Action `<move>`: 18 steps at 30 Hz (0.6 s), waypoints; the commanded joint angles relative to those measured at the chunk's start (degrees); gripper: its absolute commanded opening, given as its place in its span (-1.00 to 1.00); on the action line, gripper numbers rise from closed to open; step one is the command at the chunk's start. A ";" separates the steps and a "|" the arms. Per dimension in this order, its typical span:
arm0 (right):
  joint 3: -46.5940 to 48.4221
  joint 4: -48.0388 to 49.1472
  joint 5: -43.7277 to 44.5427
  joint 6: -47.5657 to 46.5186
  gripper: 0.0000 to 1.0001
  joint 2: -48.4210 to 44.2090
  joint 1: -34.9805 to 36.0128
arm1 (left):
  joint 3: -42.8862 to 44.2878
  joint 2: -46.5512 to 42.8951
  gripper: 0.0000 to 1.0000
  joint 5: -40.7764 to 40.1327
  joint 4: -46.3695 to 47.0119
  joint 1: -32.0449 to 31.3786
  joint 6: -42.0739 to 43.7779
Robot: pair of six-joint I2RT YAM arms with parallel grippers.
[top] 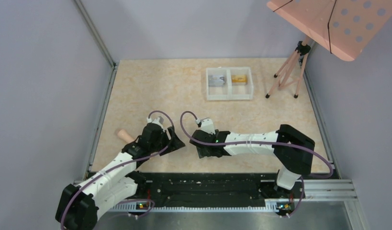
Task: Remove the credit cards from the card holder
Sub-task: Remove the credit card from the card holder.
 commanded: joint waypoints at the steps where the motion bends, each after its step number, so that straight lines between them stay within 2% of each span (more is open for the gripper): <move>1: 0.07 1.45 -0.41 0.36 0.31 1.79 -1.06 | -0.44 -1.56 0.45 0.65 3.02 -0.09 -0.88; 7: -2.24 3.01 -2.19 0.61 0.25 1.77 -2.31 | -0.57 -2.36 0.43 0.26 2.37 -0.10 -1.16; 14: -9.52 11.72 -10.91 0.51 -0.04 -3.34 -6.32 | 0.24 -1.40 0.42 0.80 2.38 -0.10 -0.97; 18: -12.83 16.19 -14.65 0.65 -0.13 -6.09 -8.14 | 0.39 -0.63 0.40 1.36 3.12 -0.05 -1.13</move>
